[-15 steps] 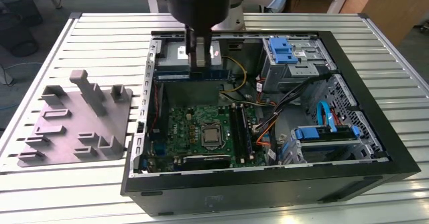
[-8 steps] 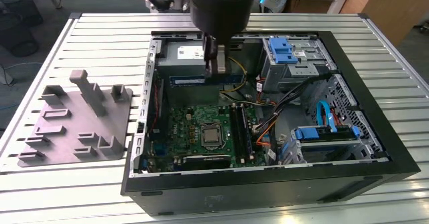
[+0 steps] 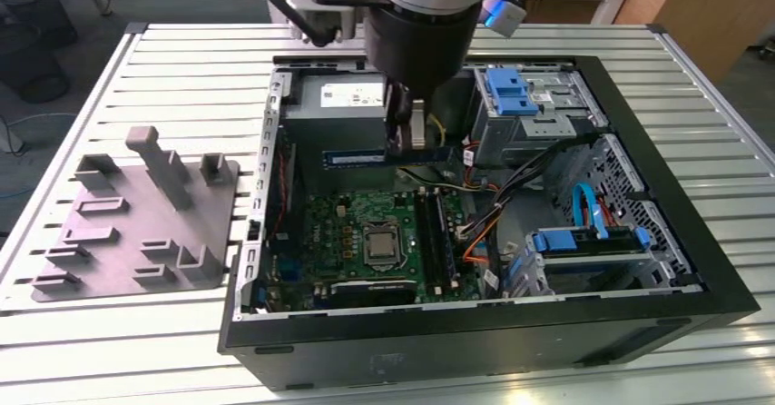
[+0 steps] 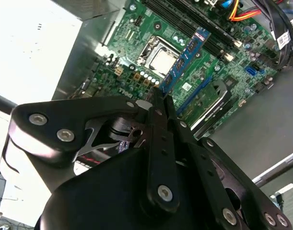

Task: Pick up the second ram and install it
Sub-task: 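Pick up the second ram and move it above second insertion slot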

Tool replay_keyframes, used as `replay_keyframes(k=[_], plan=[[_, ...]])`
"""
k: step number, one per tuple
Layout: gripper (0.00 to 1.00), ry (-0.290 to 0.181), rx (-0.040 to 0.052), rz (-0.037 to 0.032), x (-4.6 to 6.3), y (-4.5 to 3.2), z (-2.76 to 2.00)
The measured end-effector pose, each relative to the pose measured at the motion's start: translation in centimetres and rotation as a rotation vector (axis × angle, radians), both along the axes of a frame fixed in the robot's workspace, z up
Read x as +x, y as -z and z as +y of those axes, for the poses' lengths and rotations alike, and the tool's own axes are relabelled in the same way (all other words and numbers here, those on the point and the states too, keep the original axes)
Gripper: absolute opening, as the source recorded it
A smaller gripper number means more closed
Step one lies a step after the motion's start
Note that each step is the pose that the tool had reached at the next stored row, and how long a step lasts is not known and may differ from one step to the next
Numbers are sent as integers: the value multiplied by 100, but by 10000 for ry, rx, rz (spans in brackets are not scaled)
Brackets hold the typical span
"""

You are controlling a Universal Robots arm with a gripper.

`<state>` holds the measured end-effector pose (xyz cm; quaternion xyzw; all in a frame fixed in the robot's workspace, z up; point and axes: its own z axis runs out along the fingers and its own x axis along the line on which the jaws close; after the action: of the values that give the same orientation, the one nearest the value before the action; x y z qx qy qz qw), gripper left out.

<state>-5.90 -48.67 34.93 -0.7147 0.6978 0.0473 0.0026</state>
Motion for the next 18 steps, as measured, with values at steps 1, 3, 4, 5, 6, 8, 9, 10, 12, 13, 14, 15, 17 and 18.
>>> replay_keyframes(k=[1,3,4,5,6,8,9,10,12,13,14,15,17,18], plan=[[14,0,2,-1,6,19,-18],[14,0,3,-2,21,57,-57],[14,-1,2,-2,28,74,-75],[14,0,3,-2,35,93,-93],[14,0,3,-2,42,111,-112],[14,0,4,-4,61,147,-145],[14,0,4,-4,74,165,-159],[14,1,4,-5,87,185,-173],[14,0,3,-4,118,221,-194],[14,0,3,-4,137,239,-200],[14,-1,3,-4,157,257,-205],[14,-1,3,-4,176,274,-209],[14,1,3,-4,218,311,-216],[14,2,4,-5,240,330,-219]])
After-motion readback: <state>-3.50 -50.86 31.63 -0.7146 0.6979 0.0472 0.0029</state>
